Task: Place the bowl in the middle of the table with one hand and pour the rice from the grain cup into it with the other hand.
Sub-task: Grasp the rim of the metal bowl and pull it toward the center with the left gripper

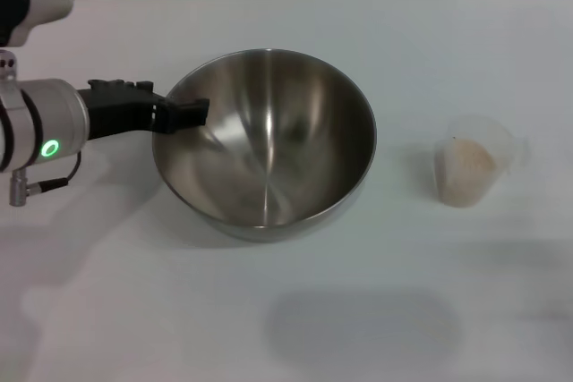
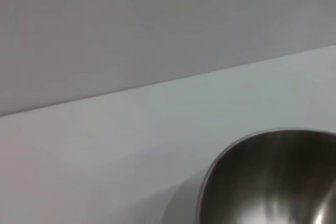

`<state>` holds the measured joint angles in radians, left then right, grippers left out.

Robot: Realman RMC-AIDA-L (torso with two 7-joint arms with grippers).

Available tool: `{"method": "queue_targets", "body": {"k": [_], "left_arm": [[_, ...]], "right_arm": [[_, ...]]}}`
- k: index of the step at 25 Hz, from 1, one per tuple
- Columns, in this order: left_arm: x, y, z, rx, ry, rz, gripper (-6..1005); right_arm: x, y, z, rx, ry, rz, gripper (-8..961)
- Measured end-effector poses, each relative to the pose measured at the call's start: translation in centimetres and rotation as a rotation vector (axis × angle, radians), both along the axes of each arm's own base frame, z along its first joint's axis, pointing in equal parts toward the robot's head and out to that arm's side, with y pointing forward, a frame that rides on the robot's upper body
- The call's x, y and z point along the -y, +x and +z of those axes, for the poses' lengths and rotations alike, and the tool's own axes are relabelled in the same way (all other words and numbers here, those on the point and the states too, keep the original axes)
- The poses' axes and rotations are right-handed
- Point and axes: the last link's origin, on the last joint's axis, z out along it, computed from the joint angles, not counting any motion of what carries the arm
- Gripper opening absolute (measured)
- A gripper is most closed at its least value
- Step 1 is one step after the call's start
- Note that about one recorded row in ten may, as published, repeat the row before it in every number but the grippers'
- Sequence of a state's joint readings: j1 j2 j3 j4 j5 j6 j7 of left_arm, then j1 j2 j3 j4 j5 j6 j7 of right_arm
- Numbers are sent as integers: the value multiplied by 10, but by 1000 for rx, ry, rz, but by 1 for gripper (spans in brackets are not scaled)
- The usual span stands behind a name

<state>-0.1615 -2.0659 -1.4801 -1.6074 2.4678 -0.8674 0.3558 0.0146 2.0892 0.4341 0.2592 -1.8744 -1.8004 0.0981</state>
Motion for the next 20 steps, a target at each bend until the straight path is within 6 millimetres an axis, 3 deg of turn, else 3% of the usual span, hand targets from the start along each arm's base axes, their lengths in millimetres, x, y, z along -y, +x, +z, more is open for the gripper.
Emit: {"method": "queue_targets", "body": {"k": [20], "left_arm": [[-4,-10,-15,-26,-42,27,812]], "right_arm": [[0,1,-1,1,-8,-4,836]]}}
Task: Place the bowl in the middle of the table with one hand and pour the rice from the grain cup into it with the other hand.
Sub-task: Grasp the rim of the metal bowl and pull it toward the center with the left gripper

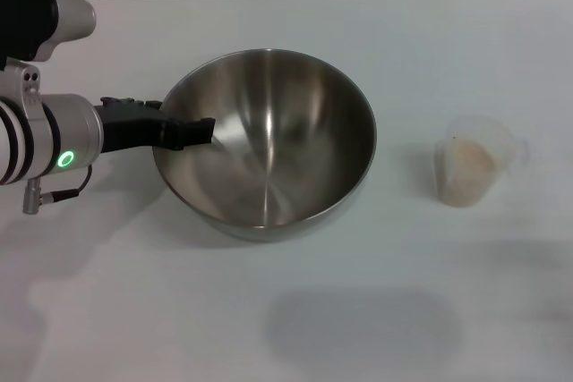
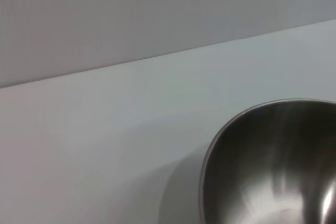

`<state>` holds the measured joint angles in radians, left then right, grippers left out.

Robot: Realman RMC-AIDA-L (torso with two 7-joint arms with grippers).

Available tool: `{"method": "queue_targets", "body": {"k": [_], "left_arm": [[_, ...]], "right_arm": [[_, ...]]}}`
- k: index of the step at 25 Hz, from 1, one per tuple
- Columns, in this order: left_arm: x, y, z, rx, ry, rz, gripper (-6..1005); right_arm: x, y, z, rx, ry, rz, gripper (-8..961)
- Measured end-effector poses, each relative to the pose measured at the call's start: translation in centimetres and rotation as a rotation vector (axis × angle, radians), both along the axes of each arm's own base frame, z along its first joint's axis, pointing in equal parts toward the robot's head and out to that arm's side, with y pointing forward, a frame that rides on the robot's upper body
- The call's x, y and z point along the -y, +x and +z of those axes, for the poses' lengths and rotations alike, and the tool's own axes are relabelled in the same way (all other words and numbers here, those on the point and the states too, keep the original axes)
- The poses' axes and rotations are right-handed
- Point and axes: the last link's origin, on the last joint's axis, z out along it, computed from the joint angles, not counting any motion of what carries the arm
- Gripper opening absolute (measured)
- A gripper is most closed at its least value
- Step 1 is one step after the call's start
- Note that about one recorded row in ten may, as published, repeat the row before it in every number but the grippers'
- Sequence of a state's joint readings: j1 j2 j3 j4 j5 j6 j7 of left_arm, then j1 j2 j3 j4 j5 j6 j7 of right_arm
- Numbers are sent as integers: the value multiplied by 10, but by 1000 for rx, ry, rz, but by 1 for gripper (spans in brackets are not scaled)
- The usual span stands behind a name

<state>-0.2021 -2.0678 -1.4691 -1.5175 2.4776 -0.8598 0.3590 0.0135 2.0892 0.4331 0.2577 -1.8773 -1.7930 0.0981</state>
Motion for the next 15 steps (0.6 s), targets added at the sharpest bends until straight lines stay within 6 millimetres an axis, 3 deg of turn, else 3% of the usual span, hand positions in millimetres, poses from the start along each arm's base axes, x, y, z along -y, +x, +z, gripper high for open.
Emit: {"method": "queue_targets", "body": {"k": [15], "left_arm": [[-3,-1,-8,-14,-28,-3,741]], "right_arm": [[0,-1,0,0,-3,10,837]]}}
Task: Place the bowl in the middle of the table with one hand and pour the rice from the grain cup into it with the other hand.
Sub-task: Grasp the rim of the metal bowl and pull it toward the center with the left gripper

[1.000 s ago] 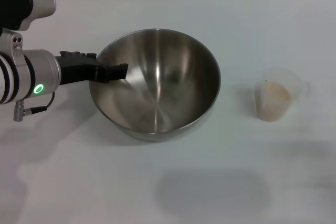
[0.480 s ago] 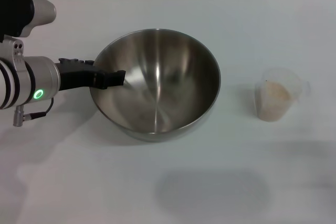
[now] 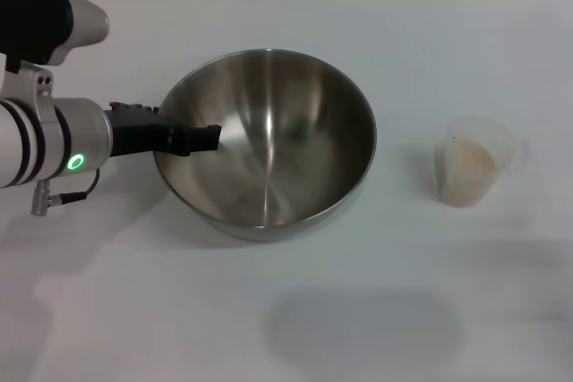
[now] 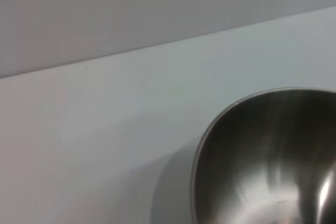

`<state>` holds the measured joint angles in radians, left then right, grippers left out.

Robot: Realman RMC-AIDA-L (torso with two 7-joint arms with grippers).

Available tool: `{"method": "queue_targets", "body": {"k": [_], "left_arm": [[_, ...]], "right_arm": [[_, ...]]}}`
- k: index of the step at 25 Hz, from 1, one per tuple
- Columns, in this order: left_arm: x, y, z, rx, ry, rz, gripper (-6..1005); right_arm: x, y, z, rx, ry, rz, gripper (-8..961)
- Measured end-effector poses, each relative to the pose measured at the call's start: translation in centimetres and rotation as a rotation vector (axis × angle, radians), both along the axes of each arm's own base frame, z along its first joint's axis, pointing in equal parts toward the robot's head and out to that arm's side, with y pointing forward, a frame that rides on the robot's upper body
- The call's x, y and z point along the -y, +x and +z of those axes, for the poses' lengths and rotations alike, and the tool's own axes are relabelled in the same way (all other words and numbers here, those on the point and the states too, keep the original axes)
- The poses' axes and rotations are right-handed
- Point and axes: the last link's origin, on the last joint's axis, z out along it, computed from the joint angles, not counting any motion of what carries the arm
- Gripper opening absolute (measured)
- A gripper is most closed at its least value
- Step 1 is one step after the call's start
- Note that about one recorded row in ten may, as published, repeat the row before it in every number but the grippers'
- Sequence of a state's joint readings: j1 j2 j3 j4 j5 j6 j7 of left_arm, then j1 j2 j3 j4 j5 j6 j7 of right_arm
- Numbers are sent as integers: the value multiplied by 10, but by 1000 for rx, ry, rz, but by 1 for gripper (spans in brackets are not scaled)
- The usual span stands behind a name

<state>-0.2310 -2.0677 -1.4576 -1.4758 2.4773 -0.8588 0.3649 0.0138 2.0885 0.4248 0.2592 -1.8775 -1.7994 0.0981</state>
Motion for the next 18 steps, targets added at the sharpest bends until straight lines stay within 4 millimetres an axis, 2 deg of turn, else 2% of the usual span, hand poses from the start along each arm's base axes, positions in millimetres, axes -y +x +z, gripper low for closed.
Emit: {"method": "queue_targets", "body": {"k": [14,18], "left_arm": [[-3,3,-1,-4,-18,-5,651],[-3,5,-1,-3,-19,-8,484]], "right_arm": [[0,0,0,1,1,4,837],[0,0,0,1,1,4,837]]}}
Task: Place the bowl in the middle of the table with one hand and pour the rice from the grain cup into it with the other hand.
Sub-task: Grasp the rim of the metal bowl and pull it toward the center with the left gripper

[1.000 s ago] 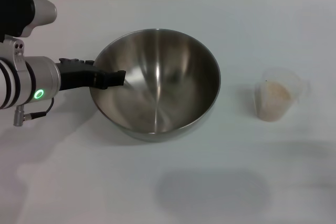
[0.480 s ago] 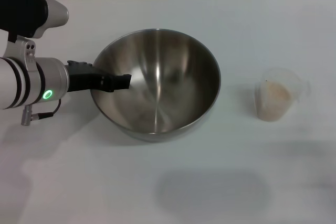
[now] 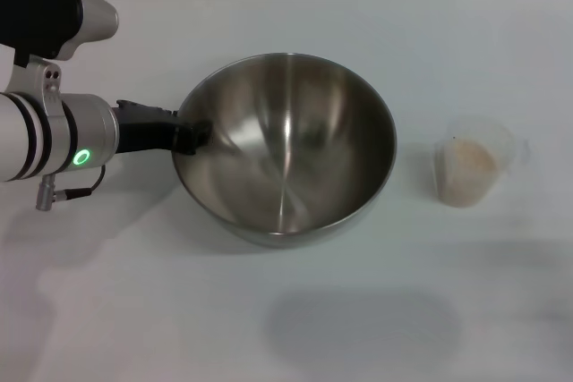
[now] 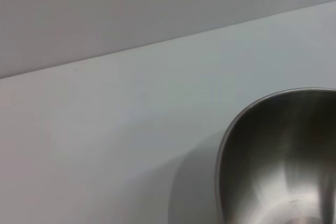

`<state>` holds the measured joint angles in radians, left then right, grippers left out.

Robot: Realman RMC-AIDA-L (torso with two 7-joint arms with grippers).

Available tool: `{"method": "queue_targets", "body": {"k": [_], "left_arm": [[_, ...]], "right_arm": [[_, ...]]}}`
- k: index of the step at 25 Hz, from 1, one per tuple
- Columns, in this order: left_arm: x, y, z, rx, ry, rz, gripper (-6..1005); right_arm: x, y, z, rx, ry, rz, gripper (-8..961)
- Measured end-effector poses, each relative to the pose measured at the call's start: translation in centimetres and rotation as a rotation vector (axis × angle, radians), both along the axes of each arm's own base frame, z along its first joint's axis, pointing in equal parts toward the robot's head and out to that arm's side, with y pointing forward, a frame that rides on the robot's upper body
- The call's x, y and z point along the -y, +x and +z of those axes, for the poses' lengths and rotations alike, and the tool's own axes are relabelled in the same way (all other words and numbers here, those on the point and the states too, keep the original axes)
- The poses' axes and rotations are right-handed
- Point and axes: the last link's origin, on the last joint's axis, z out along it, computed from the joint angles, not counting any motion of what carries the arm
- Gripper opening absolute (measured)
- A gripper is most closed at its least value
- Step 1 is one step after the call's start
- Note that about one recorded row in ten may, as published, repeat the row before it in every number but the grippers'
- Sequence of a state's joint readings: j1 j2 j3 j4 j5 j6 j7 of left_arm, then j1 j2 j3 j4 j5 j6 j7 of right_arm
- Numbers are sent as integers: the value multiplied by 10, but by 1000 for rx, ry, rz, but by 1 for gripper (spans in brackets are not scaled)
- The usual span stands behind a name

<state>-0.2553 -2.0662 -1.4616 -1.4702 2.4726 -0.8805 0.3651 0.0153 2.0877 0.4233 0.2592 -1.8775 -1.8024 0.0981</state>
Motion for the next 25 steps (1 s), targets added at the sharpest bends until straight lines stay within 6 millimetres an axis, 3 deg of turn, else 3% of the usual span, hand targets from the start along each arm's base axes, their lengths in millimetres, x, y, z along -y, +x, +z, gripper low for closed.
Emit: {"method": "queue_targets", "body": {"k": [7,14,25], "left_arm": [[-1,2,0,1,-5,-4,197],[-4,8,4,51,-12,13,66],[-21,19,15,106,-30,32,44]], "right_arm": [[0,0,0,0,0,-1,836],[1,0,0,0,0,-2,835],[0,0,0,0,-1,-1,837]]}}
